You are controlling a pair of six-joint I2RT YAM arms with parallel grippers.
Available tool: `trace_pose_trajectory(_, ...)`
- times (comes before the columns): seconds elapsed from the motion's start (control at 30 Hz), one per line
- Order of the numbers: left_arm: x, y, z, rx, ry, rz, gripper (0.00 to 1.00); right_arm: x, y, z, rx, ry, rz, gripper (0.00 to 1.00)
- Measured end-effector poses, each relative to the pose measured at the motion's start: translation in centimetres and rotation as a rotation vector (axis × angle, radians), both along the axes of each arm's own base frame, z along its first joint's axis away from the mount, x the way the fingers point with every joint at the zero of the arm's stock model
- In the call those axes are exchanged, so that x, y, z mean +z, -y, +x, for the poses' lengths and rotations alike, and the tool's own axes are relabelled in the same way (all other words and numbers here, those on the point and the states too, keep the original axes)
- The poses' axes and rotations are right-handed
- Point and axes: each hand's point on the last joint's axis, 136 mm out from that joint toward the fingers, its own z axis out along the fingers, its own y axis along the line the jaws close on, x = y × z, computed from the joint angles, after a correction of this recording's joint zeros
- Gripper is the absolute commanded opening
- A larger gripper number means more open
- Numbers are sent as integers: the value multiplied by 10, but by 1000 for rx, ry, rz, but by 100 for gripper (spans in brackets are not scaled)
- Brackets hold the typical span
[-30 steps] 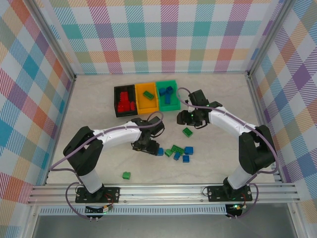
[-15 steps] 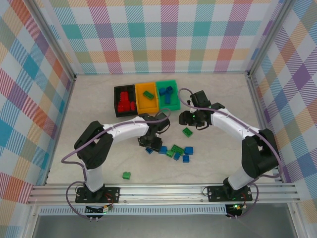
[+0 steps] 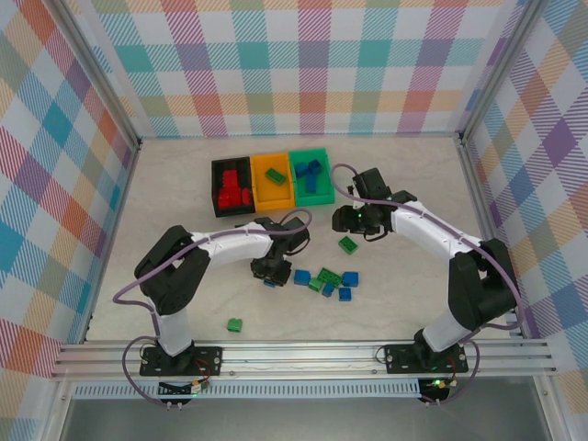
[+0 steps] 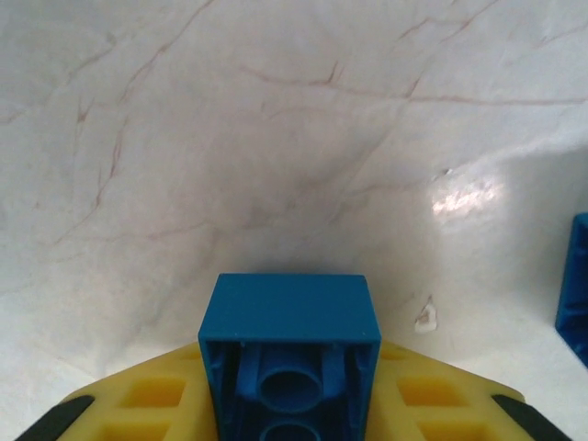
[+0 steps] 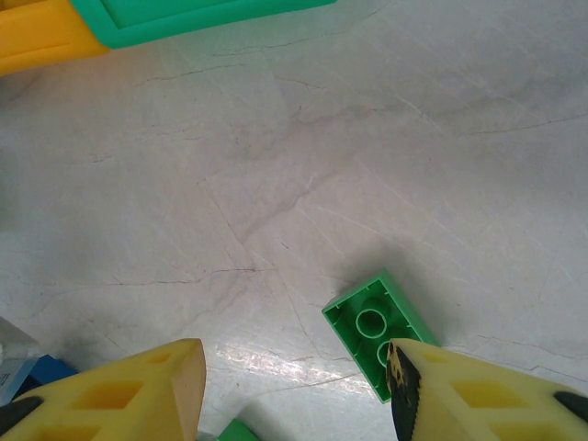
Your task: Sort the legos into containers by color
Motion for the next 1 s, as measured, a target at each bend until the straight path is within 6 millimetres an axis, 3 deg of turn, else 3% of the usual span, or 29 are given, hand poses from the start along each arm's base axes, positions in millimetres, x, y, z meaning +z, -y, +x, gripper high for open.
trace_pose_trajectory(0.37, 35, 20, 13, 46, 96, -139, 31, 0, -1, 0, 2, 2, 4, 56)
trace_pose_trajectory(0.53, 61, 39, 33, 61, 160, -204, 31, 0, -1, 0, 11, 5, 0, 56)
trace_pose_trajectory(0.77, 114, 75, 87, 91, 296, -310, 31, -1, 1, -2, 24, 9, -6, 56)
trace_pose_trajectory(1.0, 121, 92, 161, 173, 340, -360, 31, -4, 11, -24, 24, -3, -11, 56)
